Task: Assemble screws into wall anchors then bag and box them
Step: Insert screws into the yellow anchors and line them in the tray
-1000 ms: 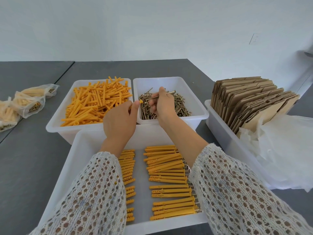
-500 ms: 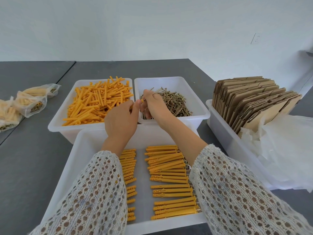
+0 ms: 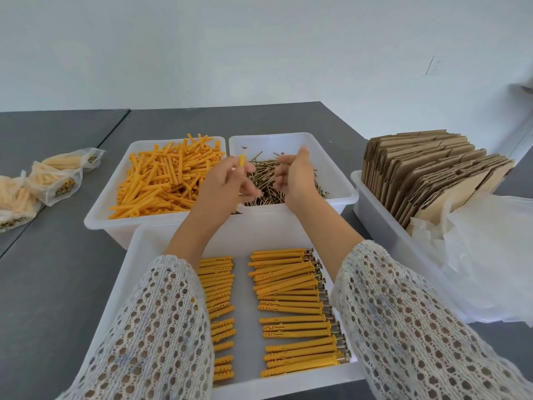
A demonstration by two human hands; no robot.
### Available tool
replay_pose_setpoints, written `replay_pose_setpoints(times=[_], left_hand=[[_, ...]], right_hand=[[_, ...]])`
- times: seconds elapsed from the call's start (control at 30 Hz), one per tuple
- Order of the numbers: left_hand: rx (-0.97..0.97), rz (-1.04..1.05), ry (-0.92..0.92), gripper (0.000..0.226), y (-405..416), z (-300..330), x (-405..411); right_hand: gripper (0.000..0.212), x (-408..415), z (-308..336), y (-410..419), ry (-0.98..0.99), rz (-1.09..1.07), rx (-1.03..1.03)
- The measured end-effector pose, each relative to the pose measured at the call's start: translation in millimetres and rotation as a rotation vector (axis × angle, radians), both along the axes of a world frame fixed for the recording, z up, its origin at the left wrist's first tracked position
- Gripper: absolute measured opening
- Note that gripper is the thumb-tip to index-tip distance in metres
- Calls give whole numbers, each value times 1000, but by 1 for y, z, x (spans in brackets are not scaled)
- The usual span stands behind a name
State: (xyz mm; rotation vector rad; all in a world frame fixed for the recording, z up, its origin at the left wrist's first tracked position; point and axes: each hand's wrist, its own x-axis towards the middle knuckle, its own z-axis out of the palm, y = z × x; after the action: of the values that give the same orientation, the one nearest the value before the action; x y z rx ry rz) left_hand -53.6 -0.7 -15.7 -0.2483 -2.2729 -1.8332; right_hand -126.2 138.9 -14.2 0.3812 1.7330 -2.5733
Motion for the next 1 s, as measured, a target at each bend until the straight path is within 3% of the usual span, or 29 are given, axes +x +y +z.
replay_pose_setpoints(times=[0.17, 0.33, 0.47, 0.53, 0.73, 0.83, 1.0], left_hand=[[67, -563, -395, 16, -2, 8, 9], [-231, -728, -646, 10, 17, 5, 17], [-758, -552, -457, 11, 41, -12, 21], [-824, -487, -347, 7, 49, -17, 23], [-1124, -281, -20, 20, 61, -20, 31], [-1253, -241, 46, 14, 67, -24, 33], [-1275, -214, 97, 10, 70, -26, 32]], right_hand=[[49, -1, 2, 9, -58, -33, -199], [49, -2, 2, 9, -63, 16, -192], [48, -5, 0, 10, -79, 36, -175], [48, -6, 0, 10, -82, 44, -166], [45, -7, -1, 9, -83, 61, -115], [45, -7, -1, 7, -81, 72, -95], [43, -7, -1, 7, -70, 79, -92]])
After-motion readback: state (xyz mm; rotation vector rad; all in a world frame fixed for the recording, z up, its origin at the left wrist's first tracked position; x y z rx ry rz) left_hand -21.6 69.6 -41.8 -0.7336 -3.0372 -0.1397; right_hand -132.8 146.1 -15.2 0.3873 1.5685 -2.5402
